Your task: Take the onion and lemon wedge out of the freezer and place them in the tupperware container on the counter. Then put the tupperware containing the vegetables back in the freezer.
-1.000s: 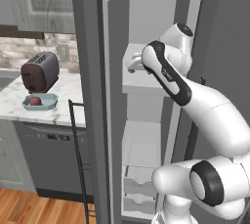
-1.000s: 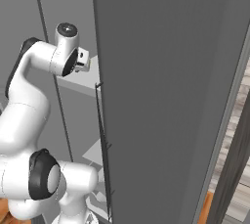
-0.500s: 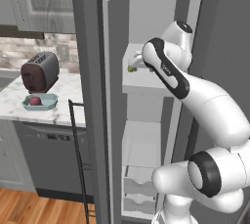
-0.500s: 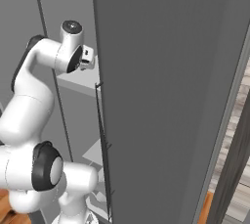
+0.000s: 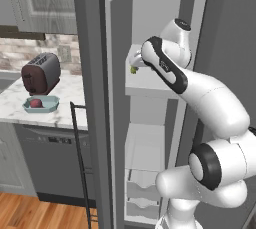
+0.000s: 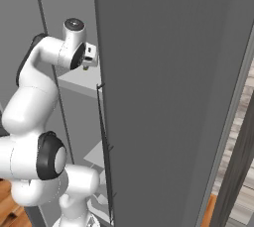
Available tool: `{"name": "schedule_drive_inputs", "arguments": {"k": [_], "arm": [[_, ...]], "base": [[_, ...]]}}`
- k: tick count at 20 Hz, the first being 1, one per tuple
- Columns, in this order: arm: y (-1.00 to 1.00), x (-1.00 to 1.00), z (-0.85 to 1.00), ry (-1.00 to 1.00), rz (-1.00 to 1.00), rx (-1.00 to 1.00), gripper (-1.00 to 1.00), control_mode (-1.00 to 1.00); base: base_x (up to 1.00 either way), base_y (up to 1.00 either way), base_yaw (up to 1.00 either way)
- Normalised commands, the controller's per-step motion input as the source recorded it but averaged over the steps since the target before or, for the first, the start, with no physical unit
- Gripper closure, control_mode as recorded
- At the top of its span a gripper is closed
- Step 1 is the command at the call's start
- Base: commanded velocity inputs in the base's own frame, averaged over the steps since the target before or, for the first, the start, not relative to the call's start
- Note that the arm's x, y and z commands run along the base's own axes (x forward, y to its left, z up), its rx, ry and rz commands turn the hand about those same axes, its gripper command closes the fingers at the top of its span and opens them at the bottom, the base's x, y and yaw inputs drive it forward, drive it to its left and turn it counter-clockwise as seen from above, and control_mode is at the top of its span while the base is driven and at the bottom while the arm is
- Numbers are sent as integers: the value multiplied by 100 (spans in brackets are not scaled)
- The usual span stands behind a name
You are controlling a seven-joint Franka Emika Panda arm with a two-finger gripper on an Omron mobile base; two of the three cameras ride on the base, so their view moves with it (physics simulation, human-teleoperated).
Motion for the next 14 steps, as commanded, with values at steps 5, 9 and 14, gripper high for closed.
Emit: {"name": "schedule_drive_inputs", "arguments": {"k": [5, 9, 14], "arm": [[0, 21, -7, 0, 0, -3, -100, -100], [0, 22, -17, 0, 0, -4, -100, -100], [0, 23, -15, 0, 0, -3, -100, -100]], "base": [[0, 0, 0], [0, 0, 0], [0, 0, 0]]}}
